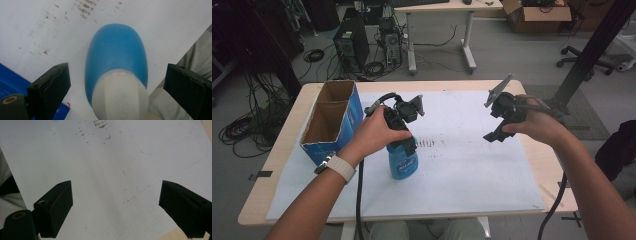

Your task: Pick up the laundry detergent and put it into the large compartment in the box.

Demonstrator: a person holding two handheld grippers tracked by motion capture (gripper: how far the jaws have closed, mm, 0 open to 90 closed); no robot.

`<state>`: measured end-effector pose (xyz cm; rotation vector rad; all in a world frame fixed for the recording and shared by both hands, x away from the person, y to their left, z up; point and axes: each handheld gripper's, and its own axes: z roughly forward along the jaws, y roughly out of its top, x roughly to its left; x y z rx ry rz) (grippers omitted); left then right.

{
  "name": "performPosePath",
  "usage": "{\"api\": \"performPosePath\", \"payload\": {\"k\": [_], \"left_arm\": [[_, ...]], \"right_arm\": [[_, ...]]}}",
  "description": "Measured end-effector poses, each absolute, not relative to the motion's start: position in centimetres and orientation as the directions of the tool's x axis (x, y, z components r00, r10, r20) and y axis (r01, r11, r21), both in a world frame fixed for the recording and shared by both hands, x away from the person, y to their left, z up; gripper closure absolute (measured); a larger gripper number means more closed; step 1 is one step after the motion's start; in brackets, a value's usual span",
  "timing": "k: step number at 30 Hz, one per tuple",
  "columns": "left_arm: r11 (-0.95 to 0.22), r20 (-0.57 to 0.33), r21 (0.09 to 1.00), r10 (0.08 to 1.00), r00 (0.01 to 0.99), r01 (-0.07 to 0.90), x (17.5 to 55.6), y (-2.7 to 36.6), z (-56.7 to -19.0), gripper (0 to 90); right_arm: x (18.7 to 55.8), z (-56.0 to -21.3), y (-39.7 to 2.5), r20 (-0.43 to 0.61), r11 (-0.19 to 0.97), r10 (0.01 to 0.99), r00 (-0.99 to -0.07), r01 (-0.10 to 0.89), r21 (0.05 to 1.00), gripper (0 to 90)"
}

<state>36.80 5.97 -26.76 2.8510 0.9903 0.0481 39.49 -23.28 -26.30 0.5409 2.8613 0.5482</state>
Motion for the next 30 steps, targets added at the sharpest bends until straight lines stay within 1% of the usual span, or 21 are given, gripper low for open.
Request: {"api": "performPosePath", "payload": {"k": [14, 21, 30], "left_arm": [[-0.775, -0.015, 0.118, 0.624, 0.781, 0.621, 36.9, 6.0, -27.8, 8.6], [-0.771, -0.018, 0.121, 0.628, 0.778, 0.625, 37.0, 6.1, -27.9, 11.7], [-0.771, -0.028, 0.122, 0.627, 0.779, 0.625, 37.0, 6.1, -28.0, 18.4]], "right_arm": [[39.5, -26.3, -23.2, -0.103, 0.865, 0.384, -0.918, 0.318, 0.387, 11.7], [39.5, -26.3, -23.1, -0.105, 0.867, 0.380, -0.919, 0.315, 0.385, 11.8], [39.5, -26.5, -23.0, -0.102, 0.869, 0.378, -0.920, 0.314, 0.382, 11.8]]}}
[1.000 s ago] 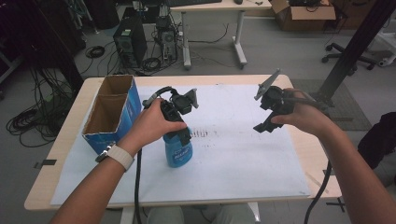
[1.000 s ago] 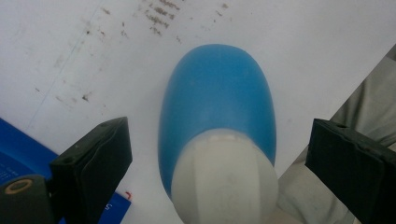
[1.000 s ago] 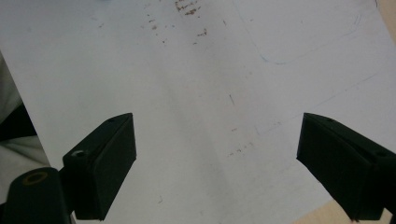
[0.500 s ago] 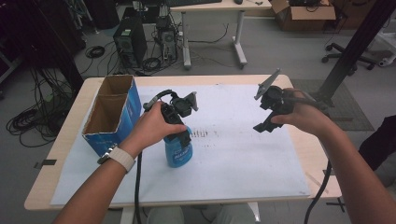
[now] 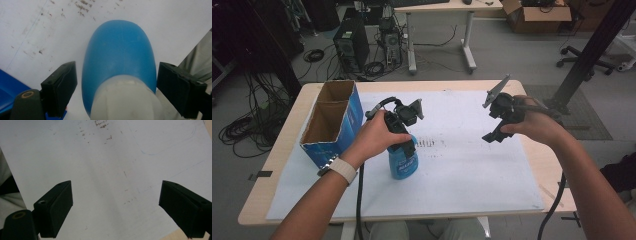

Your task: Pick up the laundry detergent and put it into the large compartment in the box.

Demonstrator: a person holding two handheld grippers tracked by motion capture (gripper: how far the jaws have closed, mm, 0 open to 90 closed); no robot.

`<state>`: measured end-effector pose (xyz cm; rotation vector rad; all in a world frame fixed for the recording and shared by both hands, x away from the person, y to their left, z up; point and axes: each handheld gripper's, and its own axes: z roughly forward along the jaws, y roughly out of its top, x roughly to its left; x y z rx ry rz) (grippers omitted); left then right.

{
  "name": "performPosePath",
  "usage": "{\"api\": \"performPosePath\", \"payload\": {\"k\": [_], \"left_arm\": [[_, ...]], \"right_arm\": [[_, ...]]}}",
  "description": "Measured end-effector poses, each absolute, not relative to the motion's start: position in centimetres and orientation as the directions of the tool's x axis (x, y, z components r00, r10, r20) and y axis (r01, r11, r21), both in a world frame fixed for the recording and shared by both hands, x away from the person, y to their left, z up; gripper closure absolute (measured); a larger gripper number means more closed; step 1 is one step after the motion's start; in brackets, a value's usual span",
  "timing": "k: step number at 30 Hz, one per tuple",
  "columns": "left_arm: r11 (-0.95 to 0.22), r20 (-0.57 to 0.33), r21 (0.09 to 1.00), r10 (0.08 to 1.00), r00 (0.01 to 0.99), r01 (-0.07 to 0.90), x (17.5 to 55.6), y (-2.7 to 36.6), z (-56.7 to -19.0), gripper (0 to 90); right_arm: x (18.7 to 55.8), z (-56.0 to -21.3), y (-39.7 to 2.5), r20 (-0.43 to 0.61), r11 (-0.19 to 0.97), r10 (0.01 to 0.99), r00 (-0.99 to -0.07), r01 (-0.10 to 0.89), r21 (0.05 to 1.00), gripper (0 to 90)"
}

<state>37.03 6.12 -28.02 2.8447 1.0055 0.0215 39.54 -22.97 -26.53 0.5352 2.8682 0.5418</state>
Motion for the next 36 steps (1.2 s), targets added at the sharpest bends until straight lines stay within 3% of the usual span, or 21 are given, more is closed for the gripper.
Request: {"api": "performPosePath", "payload": {"k": [24, 36], "left_arm": [[-0.761, -0.042, 0.136, 0.635, 0.771, 0.634, 37.19, 6.37, -28.10, 36.4], [-0.734, -0.049, 0.111, 0.670, 0.741, 0.670, 37.39, 6.68, -27.19, 37.6]], "right_arm": [[39.52, -26.76, -23.18, -0.098, 0.866, 0.382, -0.919, 0.319, 0.385, 11.8], [39.54, -26.94, -23.48, -0.095, 0.865, 0.387, -0.917, 0.325, 0.383, 11.8]]}}
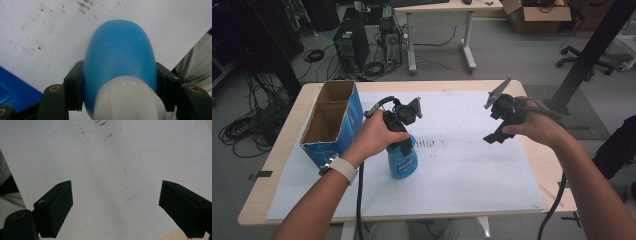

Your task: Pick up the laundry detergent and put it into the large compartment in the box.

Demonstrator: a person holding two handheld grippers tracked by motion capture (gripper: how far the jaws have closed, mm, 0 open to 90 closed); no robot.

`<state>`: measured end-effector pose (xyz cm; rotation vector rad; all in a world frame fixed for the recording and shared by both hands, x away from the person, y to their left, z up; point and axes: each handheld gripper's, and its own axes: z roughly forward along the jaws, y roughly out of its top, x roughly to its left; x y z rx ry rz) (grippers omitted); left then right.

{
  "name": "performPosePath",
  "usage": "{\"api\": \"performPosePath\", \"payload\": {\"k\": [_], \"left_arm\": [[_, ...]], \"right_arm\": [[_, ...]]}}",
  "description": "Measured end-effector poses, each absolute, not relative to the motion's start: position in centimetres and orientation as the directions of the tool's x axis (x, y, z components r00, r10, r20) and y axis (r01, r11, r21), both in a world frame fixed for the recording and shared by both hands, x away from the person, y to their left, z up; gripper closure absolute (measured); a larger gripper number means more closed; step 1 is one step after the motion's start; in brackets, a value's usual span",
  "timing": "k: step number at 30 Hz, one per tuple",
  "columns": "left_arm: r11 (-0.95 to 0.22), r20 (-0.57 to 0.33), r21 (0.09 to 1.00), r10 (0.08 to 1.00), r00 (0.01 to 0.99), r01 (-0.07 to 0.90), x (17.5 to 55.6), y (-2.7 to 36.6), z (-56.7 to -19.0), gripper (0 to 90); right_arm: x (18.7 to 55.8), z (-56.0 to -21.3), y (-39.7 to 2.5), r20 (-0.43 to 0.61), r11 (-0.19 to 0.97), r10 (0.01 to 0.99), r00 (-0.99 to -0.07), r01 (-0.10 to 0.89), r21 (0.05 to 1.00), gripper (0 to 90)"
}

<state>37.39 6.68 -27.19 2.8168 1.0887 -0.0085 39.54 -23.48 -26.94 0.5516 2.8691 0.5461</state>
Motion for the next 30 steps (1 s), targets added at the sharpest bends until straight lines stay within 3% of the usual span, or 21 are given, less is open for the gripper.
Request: {"api": "performPosePath", "payload": {"k": [30], "left_arm": [[-0.537, -0.007, 0.158, 0.839, 0.545, 0.829, 37.3, 10.1, -13.0, 37.6]], "right_arm": [[39.2, -26.7, -24.0, -0.097, 0.865, 0.388, -0.916, 0.326, 0.381, 12.0]]}}
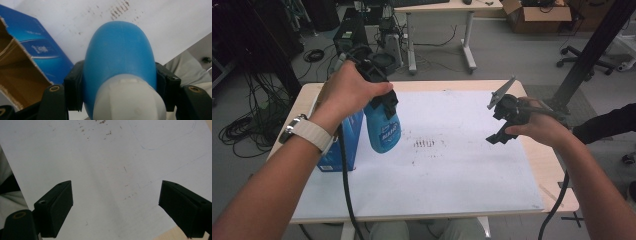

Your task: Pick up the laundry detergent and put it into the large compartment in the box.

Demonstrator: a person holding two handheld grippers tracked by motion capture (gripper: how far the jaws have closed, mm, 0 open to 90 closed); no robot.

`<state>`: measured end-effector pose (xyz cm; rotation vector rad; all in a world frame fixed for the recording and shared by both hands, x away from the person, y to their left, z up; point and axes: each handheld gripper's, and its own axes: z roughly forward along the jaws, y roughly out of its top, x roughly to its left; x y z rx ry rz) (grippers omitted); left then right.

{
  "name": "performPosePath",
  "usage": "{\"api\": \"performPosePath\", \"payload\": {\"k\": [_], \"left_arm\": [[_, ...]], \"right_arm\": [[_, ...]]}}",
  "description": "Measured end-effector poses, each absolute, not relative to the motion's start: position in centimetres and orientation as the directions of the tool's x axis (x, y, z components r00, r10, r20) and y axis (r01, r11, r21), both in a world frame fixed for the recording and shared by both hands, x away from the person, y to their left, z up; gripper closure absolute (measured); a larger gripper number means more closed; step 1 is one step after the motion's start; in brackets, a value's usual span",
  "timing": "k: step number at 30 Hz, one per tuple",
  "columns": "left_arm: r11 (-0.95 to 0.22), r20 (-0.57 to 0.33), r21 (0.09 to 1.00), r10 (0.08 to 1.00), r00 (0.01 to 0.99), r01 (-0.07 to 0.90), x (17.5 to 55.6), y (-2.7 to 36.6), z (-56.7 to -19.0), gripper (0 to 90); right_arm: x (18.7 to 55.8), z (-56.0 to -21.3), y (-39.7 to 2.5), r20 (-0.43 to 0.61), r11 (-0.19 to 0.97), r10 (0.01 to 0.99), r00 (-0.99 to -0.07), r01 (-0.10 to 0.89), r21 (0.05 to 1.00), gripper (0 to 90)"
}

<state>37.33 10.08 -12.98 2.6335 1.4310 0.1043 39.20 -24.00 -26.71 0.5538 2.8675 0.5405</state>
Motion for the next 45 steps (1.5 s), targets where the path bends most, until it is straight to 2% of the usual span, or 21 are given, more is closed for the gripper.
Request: {"api": "performPosePath", "payload": {"k": [8, 21, 33, 45], "left_arm": [[-0.458, -0.003, 0.186, 0.885, 0.467, 0.869, 37.6, 12.3, -9.6, 37.6], [-0.240, -0.005, 0.223, 0.969, 0.247, 0.945, 38.7, 17.8, -6.6, 37.7], [-0.125, 0.070, 0.265, 0.991, 0.111, 0.956, 39.9, 21.3, -7.7, 37.7], [-0.101, 0.087, 0.254, 0.993, 0.081, 0.962, 41.3, 23.4, -12.1, 37.7]], "right_arm": [[39.2, -26.9, -23.9, -0.096, 0.865, 0.390, -0.916, 0.328, 0.380, 12.0], [39.2, -27.0, -23.9, -0.096, 0.866, 0.390, -0.916, 0.329, 0.378, 12.0], [39.4, -27.5, -23.8, -0.089, 0.868, 0.391, -0.916, 0.335, 0.365, 12.1], [39.8, -28.2, -24.1, -0.078, 0.866, 0.399, -0.914, 0.347, 0.360, 12.0]]}}
